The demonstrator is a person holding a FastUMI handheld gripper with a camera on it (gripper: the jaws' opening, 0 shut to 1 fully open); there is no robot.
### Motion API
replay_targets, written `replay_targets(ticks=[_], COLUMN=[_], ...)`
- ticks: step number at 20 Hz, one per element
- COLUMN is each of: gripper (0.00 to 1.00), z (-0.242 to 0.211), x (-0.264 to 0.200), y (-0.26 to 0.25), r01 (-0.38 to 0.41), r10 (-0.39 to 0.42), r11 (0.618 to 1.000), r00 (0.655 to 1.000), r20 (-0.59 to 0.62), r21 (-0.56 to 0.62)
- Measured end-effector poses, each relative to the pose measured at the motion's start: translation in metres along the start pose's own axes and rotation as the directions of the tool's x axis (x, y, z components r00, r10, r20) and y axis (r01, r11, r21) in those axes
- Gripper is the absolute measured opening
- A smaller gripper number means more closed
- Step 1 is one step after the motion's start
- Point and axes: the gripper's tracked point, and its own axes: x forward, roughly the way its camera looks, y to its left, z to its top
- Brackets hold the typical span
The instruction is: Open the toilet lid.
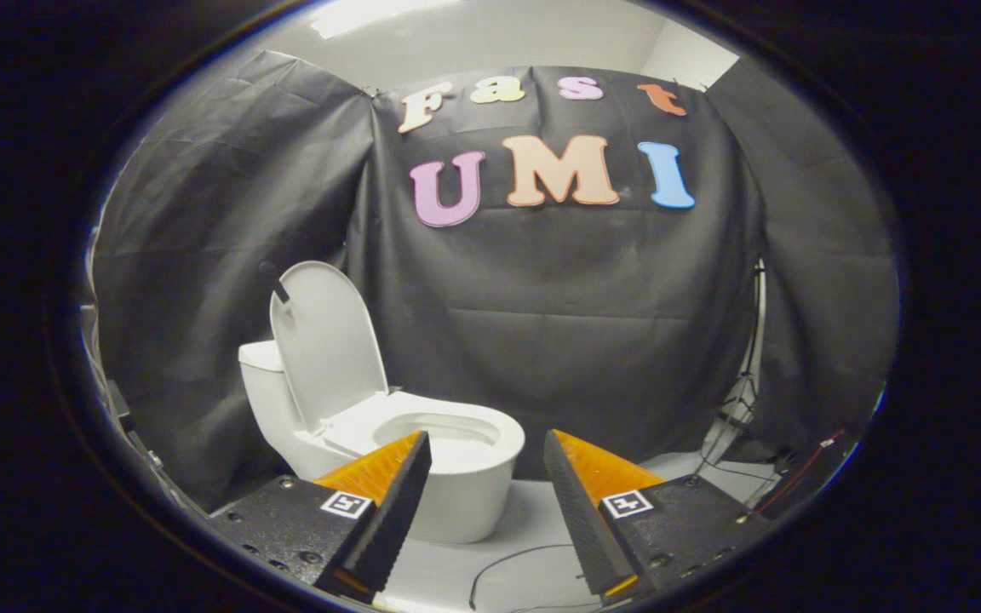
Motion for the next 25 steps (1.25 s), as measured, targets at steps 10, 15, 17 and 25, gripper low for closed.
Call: replay_targets(ticks=[10,15,17,25], gripper=[0.83,0.83,0.83,0.82], z=[0.066,0.079,0.083,0.037], x=[0.079,0.054,0.046,0.018], y=[-0.097,-0.157,-0.164,-0.176], r01=[-0.087,0.061,0.087,0.117], r10=[0.089,-0.060,-0.087,-0.106], r11=[0.995,0.998,0.996,0.992], r00=[0.995,0.998,0.995,0.978], r20=[0.039,0.022,0.044,-0.181], r21=[-0.047,-0.021,-0.006,0.049])
